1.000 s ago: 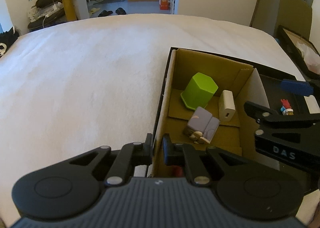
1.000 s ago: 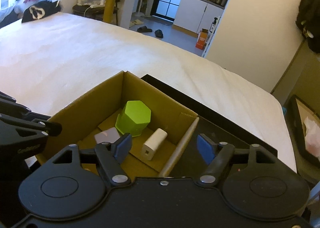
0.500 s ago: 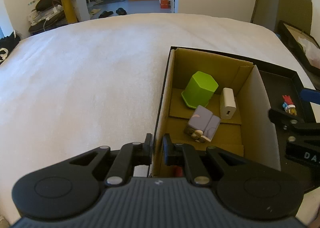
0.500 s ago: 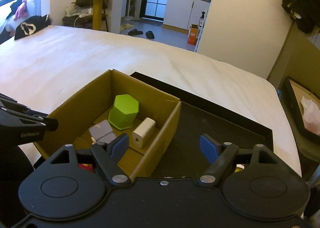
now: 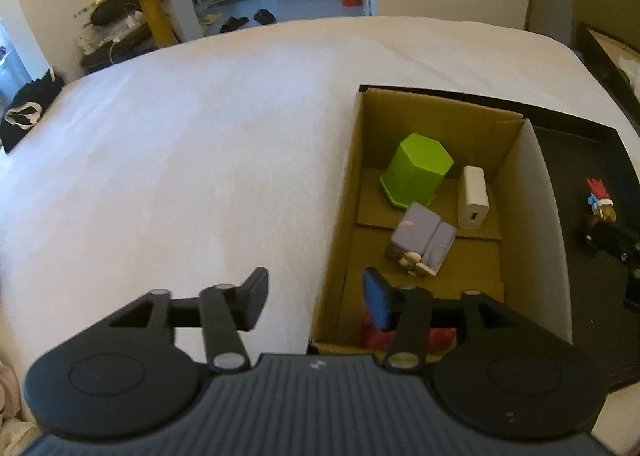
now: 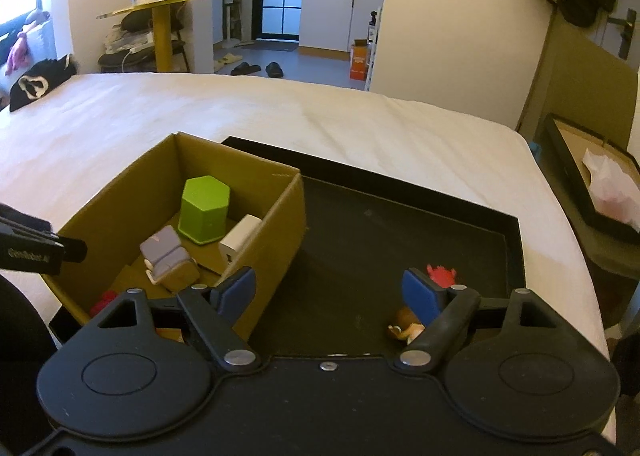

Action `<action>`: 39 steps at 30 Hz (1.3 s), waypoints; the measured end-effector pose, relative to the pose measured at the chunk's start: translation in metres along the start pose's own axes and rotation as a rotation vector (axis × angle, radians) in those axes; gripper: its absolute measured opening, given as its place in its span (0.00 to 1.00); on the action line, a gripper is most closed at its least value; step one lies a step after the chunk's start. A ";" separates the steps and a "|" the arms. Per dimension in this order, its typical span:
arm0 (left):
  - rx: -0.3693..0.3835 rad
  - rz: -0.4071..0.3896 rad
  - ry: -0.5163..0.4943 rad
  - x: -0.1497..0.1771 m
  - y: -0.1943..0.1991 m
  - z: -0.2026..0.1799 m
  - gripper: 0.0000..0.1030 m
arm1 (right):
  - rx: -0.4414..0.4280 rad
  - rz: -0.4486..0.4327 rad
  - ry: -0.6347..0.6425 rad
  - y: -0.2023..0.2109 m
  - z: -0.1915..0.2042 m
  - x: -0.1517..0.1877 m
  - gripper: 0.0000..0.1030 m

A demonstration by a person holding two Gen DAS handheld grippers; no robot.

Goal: Organize rigid objects
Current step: 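Withdraw the right tool over the tray to the brown-haired doll, then close the right tool on the brown-haired doll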

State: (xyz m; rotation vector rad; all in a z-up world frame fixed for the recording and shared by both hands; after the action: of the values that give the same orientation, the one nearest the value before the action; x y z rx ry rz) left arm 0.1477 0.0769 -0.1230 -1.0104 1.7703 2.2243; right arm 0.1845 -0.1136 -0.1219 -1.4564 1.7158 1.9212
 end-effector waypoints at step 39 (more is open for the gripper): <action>-0.198 0.014 -0.080 -0.009 -0.002 -0.040 0.84 | -0.068 0.042 -0.306 -0.068 -0.083 0.059 0.85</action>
State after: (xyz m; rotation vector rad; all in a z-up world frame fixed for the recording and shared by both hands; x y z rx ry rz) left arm 0.1723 0.0446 -0.1230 -0.9313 1.5542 2.4500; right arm 0.2451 -0.1877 -0.1981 -1.0829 1.5670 2.1125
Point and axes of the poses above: each gripper's, at about its wrist camera, not at the fingertips, and y roughly against the way its jaws point, z to its left, x to its underside, the point moved 1 cm from there along -y, roughly the way its jaws point, and after that the axes turned 4 degrees about y, right-handed, at the moved point
